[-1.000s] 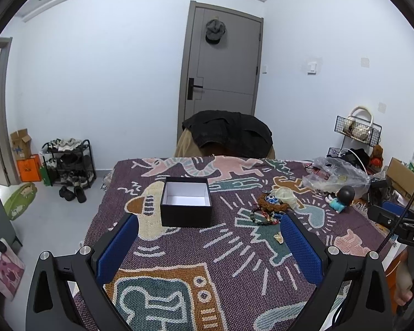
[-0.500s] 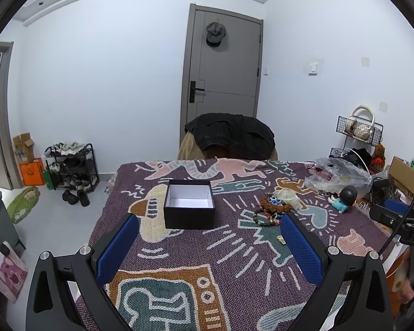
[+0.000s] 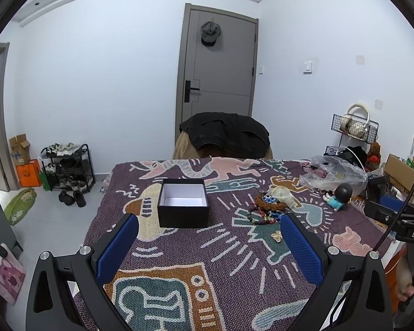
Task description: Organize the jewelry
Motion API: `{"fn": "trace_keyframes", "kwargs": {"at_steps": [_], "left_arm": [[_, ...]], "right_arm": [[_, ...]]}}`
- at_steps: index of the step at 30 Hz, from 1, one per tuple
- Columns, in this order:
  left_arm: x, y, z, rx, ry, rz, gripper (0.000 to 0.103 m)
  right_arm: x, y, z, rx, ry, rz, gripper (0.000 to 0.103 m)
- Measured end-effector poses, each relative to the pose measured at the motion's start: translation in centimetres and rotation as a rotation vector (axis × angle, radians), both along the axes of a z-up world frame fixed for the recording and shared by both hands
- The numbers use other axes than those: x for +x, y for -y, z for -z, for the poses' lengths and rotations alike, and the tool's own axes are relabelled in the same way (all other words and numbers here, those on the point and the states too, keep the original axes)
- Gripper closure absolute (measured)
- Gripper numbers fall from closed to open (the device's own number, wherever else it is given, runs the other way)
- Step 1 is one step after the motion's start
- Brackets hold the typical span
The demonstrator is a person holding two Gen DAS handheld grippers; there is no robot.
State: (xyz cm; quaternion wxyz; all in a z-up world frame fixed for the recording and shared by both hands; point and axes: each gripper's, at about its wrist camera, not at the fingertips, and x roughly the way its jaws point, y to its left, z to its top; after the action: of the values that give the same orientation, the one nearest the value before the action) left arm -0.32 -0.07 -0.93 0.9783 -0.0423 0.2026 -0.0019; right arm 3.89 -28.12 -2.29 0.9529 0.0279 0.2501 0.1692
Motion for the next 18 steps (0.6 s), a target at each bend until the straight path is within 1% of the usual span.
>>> {"fn": "trace_keyframes", "kwargs": {"at_steps": [18], "left_arm": [[-0.08, 0.14, 0.2, -0.003, 0.0, 0.008, 0.0]], "right_arm": [[0.18, 0.13, 0.23, -0.007, -0.006, 0.007, 0.0]]}}
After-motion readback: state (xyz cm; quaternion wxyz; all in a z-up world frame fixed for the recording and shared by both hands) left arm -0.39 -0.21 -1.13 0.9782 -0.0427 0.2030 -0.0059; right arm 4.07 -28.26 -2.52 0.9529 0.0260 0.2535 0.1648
